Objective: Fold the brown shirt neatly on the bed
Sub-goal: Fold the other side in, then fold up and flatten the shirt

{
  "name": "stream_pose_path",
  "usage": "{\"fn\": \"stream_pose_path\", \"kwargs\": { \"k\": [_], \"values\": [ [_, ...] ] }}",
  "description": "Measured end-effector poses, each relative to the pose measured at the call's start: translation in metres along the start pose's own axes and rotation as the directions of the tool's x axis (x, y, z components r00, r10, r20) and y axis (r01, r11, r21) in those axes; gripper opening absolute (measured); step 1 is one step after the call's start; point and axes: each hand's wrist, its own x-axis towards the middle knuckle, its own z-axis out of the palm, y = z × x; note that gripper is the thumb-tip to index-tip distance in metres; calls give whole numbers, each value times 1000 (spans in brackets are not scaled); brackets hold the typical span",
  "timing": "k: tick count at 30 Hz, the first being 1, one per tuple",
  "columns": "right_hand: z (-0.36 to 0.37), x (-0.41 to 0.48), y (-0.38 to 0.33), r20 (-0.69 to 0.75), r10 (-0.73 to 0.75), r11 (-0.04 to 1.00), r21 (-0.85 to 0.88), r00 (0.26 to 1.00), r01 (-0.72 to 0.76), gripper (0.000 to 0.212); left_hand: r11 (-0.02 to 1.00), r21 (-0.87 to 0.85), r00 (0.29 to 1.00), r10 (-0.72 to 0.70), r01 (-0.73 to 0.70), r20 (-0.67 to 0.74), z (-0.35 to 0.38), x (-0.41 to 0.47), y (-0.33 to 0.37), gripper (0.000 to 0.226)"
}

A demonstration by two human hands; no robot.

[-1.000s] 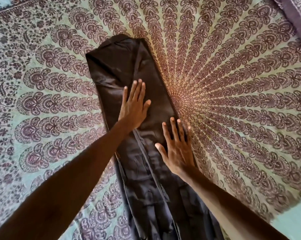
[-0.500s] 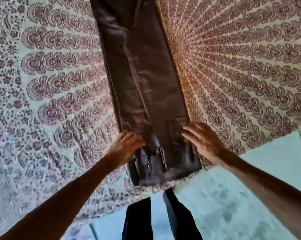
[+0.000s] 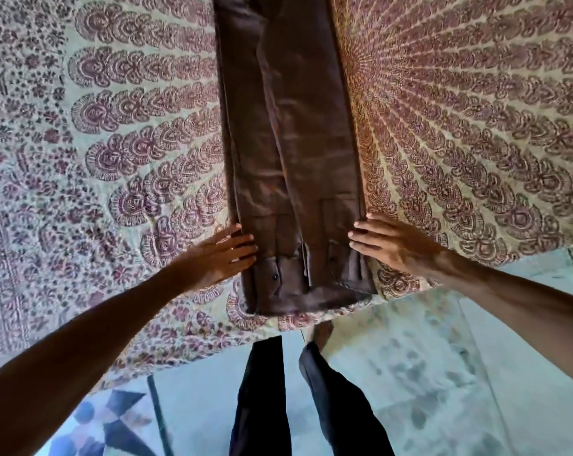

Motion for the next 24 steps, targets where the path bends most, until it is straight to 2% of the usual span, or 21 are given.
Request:
{"fn": "stream_pose_path", "kwargs": {
  "k": [2, 5, 8, 10, 12, 14, 16, 18, 20, 22, 24],
  "values": [
    [-2, 3, -2, -78, 18, 999, 39, 997, -15, 39, 998, -44, 999, -42, 43, 22, -1, 1, 6, 38],
    [-9, 5, -6, -152, 106, 978, 193, 983, -75, 42, 973, -173, 989, -147, 150, 29, -7, 3, 13, 40],
    [-23, 3, -9, -115, 271, 888, 412, 956, -203, 51, 887, -367, 943, -327, 282, -64, -19, 10, 18, 25],
    [-40, 6, -9, -56, 408, 758, 577, 911, -304, 49, 715, -582, 861, -506, 388, -48, -38, 21, 16, 33],
    [-67, 17, -4, 30, 551, 527, 762, 834, -375, 38, 450, -786, 752, -659, 424, 28, -62, 35, 4, 26],
    [-95, 40, 12, 111, 648, 228, 915, 754, -332, 20, 190, -913, 612, -787, 360, 78, -80, 53, -19, 18],
    [-113, 76, 47, 144, 739, 55, 961, 658, -272, 16, -95, -964, 444, -873, 250, 201, -85, 75, -60, 24],
    [-105, 114, 91, 247, 807, -108, 955, 537, -276, 16, -337, -924, 332, -864, 180, 379, -73, 97, -106, 29],
    [-84, 145, 127, 376, 837, -258, 912, 397, -320, 15, -482, -844, 227, -817, 237, 530, -57, 115, -142, 30],
    [-63, 165, 147, 478, 843, -377, 852, 247, -363, 18, -524, -782, 127, -797, 338, 590, -42, 125, -162, 31],
    [-60, 172, 154, 508, 846, -387, 796, 165, -464, 38, -545, -733, 64, -783, 407, 618, -39, 126, -172, 42]
  ]
}}
